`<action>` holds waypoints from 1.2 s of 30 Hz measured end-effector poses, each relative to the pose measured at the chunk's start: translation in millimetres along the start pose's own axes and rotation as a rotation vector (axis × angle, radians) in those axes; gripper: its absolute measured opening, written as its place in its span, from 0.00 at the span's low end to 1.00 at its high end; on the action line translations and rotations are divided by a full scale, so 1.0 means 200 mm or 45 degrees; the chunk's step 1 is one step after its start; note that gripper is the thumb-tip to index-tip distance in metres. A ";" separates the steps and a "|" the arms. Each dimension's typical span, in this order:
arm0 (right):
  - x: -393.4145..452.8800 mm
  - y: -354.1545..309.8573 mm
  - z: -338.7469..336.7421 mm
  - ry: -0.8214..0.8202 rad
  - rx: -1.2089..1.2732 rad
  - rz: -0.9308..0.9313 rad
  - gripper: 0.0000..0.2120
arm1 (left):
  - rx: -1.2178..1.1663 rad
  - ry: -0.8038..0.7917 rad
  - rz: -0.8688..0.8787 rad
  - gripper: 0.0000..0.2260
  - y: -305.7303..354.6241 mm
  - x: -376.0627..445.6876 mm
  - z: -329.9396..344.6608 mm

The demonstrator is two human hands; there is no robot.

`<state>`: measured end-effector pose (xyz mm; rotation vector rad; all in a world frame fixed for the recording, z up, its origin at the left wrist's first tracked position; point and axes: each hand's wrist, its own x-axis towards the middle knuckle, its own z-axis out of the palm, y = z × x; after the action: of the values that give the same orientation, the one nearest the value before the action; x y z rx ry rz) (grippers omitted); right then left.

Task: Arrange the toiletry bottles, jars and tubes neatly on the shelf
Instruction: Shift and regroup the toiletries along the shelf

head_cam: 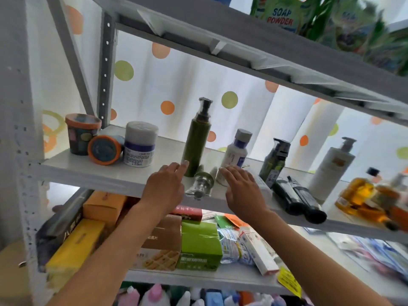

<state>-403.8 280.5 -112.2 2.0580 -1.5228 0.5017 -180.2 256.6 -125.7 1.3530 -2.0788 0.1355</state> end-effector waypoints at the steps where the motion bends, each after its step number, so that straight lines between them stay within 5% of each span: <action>1: -0.04 0.01 -0.05 0.022 0.003 -0.003 0.29 | -0.045 0.073 0.039 0.26 0.07 -0.01 -0.02; 9: -0.44 0.36 -0.47 0.167 0.040 0.269 0.28 | -0.082 0.230 0.496 0.18 0.74 0.05 -0.10; 20: -1.42 1.41 -1.06 0.365 -0.132 0.574 0.29 | -0.279 0.200 0.921 0.18 2.22 -0.01 0.17; 28: -2.06 2.12 -1.25 0.394 -0.176 0.725 0.27 | -0.386 0.102 0.986 0.18 3.17 -0.04 0.48; 36: -2.28 2.67 -1.28 0.313 -0.156 0.806 0.28 | -0.516 -0.005 0.938 0.17 3.75 0.12 0.72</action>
<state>-1045.3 661.1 -71.5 1.3337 -1.9753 0.8323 -890.7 526.2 -38.1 0.3165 -2.3487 0.0148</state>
